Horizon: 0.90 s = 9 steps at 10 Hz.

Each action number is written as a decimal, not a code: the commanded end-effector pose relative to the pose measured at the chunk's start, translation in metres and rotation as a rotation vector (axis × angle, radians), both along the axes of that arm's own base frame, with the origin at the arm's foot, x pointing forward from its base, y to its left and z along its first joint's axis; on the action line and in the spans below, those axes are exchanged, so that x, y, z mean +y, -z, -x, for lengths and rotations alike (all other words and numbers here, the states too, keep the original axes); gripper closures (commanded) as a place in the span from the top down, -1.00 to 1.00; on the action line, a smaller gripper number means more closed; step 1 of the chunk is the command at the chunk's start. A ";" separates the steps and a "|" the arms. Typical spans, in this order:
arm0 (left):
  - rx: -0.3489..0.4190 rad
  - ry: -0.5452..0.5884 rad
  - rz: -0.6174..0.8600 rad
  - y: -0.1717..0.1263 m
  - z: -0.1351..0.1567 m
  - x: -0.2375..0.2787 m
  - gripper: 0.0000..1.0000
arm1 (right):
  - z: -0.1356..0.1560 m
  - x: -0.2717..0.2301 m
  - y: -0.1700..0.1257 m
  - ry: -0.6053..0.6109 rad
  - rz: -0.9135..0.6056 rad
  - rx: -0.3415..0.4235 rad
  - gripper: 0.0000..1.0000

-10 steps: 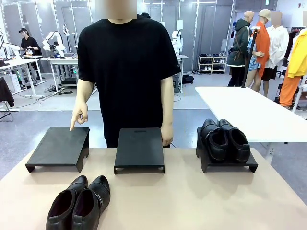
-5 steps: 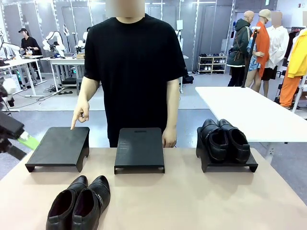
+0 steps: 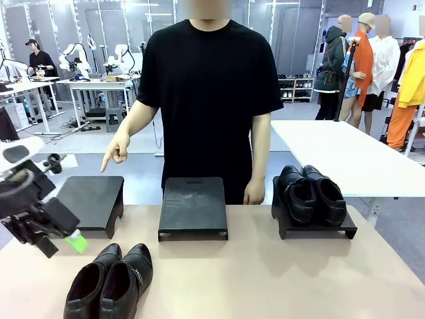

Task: Place the shoes on the stand as instructed by the person.
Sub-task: Pick up another pair of Shoes and place it on the Shoes Stand indicated by the person.

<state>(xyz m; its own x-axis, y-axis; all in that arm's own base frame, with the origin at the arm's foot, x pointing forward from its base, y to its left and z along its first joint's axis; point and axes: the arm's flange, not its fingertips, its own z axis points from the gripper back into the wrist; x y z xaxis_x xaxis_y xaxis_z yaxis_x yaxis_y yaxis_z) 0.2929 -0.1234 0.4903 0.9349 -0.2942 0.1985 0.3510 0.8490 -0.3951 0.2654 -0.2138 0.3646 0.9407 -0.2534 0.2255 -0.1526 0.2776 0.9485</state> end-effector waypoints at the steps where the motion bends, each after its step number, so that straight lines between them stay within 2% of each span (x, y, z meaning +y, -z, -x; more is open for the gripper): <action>1: -0.040 -0.107 -0.066 0.046 0.007 -0.014 1.00 | 0.002 -0.003 -0.001 -0.019 0.005 -0.002 1.00; 3: -0.052 -0.178 -0.098 0.072 0.002 -0.022 1.00 | 0.002 -0.003 -0.001 -0.019 0.005 -0.002 1.00; 9: 0.040 -0.242 -0.165 0.117 0.004 -0.020 1.00 | 0.002 -0.003 -0.001 -0.019 0.005 -0.002 1.00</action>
<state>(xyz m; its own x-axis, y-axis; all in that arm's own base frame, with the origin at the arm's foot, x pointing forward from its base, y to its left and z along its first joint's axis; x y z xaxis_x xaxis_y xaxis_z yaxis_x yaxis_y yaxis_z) 0.3352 -0.1587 0.4090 0.9843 -0.1188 0.1303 0.1504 0.9514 -0.2689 0.2654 -0.2137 0.3646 0.9408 -0.2530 0.2254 -0.1525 0.2776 0.9485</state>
